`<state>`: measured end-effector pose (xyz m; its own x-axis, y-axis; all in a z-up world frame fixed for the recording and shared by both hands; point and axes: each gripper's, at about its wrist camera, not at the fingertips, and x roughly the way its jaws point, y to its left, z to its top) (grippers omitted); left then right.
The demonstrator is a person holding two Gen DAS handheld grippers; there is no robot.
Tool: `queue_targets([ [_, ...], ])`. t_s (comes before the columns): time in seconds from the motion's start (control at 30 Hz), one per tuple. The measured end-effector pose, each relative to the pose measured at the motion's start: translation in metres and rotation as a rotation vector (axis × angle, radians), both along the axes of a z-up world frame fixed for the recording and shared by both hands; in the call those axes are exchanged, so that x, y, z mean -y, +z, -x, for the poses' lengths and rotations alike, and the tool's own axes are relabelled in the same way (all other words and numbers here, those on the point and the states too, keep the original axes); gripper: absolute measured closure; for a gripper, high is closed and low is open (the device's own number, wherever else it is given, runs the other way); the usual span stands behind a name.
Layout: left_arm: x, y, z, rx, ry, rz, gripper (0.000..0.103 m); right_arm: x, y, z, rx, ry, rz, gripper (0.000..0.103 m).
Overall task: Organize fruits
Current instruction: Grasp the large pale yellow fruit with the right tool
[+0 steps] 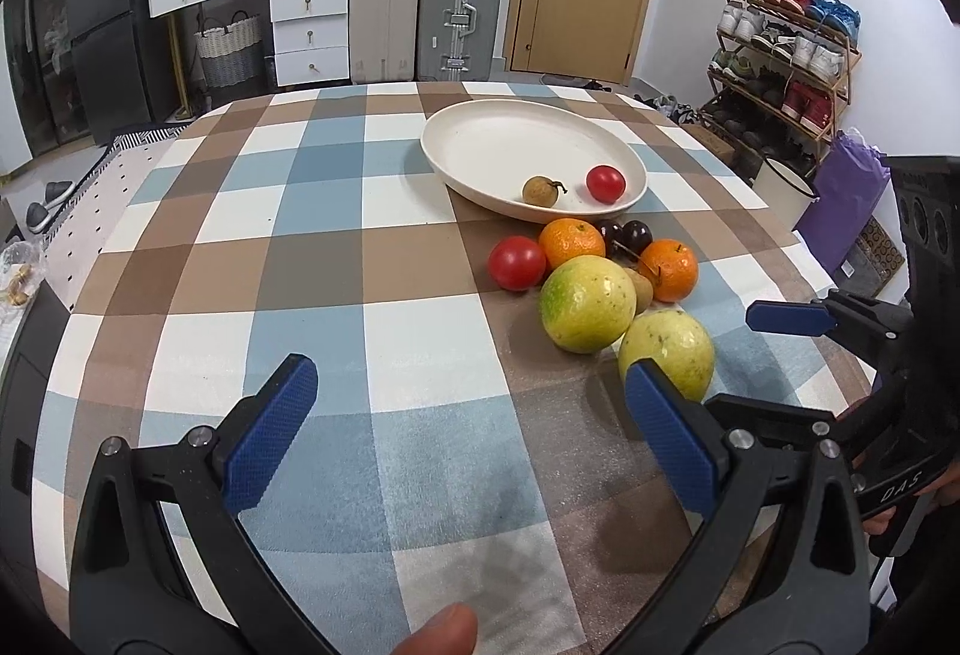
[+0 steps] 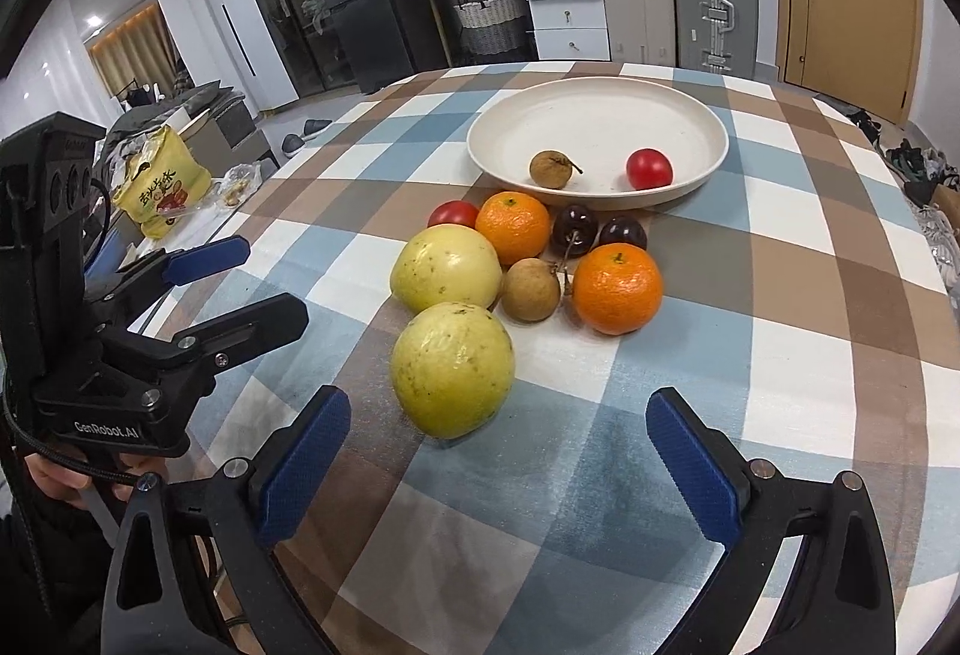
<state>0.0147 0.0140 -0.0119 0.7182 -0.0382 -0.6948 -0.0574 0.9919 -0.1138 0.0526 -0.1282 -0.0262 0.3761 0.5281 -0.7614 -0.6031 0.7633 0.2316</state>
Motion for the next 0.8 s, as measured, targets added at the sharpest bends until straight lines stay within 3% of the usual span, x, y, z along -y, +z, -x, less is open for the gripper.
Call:
queue_targets([
  [0.33, -0.005, -0.009, -0.005, -0.012, 0.01, 0.006, 0.001, -0.012, -0.009, -0.002, -0.024, 0.02, 0.005, 0.01],
  [0.8, -0.016, -0.017, -0.013, -0.021, 0.028, 0.017, 0.001, -0.026, -0.014, -0.006, -0.046, 0.05, -0.009, 0.031],
])
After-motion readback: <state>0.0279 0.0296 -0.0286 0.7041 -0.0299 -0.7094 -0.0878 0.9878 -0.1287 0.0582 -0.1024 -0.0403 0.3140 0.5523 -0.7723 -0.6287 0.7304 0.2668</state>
